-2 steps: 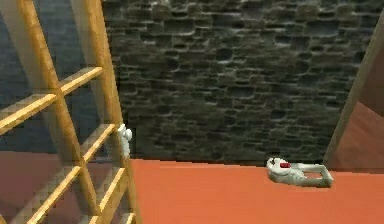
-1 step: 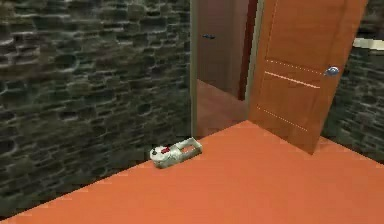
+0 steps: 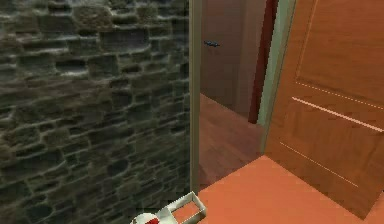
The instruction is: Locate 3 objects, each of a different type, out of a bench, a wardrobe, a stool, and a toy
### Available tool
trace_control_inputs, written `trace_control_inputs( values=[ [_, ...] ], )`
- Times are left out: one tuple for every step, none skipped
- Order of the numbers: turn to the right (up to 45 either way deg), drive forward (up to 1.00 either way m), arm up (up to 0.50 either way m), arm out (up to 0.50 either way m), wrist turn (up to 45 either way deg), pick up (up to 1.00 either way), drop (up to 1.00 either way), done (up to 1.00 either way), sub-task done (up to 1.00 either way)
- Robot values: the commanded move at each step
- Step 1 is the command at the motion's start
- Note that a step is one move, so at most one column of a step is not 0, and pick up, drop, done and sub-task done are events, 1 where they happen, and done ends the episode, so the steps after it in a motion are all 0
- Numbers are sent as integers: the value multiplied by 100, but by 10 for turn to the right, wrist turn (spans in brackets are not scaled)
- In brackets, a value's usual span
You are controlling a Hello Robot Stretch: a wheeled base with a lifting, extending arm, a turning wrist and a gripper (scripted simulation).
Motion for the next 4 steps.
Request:
trace_control_inputs(
  values=[
    [0, 0, 0, 0, 0, 0, 0, 0, 100],
    [270, 0, 0, 0, 0, 0, 0, 0, 0],
    [30, 0, 0, 0, 0, 0, 0, 0, 0],
    [0, 100, 0, 0, 0, 0, 0, 0, 0]
  ],
)
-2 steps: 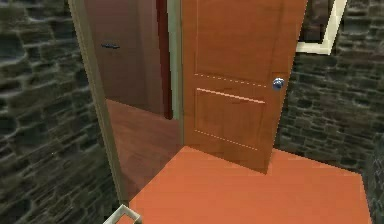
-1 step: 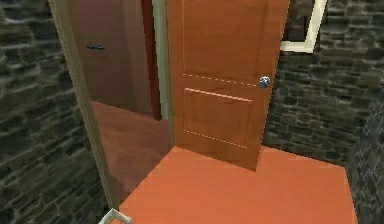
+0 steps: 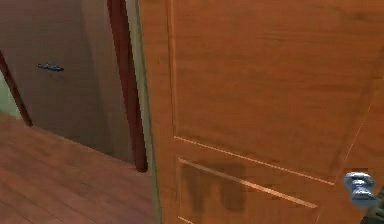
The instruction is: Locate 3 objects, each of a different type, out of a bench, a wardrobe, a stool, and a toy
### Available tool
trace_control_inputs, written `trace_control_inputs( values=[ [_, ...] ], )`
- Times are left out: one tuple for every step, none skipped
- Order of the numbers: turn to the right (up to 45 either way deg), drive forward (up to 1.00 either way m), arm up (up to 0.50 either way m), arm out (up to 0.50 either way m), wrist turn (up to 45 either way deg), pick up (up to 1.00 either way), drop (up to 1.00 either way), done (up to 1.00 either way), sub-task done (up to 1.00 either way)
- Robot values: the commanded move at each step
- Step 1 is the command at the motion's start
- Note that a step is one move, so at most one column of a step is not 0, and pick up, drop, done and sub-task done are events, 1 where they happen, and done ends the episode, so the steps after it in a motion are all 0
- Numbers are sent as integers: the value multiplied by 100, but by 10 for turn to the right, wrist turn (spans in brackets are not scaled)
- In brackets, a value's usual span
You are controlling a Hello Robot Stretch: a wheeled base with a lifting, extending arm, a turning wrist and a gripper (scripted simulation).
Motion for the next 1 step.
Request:
trace_control_inputs(
  values=[
    [-360, 0, 0, 0, 0, 0, 0, 0, 0]
  ],
)
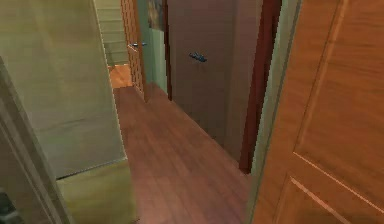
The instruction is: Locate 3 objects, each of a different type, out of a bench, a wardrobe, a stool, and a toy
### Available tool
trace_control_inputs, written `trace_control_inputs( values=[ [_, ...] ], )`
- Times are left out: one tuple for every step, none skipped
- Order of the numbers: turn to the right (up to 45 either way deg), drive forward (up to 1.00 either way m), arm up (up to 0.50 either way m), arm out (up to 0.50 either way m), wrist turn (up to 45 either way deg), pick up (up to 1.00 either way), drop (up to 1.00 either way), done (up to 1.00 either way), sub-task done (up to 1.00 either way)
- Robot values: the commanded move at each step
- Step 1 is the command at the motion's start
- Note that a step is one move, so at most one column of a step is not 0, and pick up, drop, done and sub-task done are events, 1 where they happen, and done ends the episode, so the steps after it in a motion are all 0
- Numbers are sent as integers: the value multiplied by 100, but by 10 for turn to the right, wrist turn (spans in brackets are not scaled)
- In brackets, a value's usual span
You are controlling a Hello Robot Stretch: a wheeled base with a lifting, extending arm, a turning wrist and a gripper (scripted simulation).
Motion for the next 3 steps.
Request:
trace_control_inputs(
  values=[
    [0, 30, 0, 0, 0, 0, 0, 0, 0],
    [-360, 0, 0, 0, 0, 0, 0, 0, 0],
    [0, 0, 0, 0, 0, 0, 0, 100, 0]
  ],
)
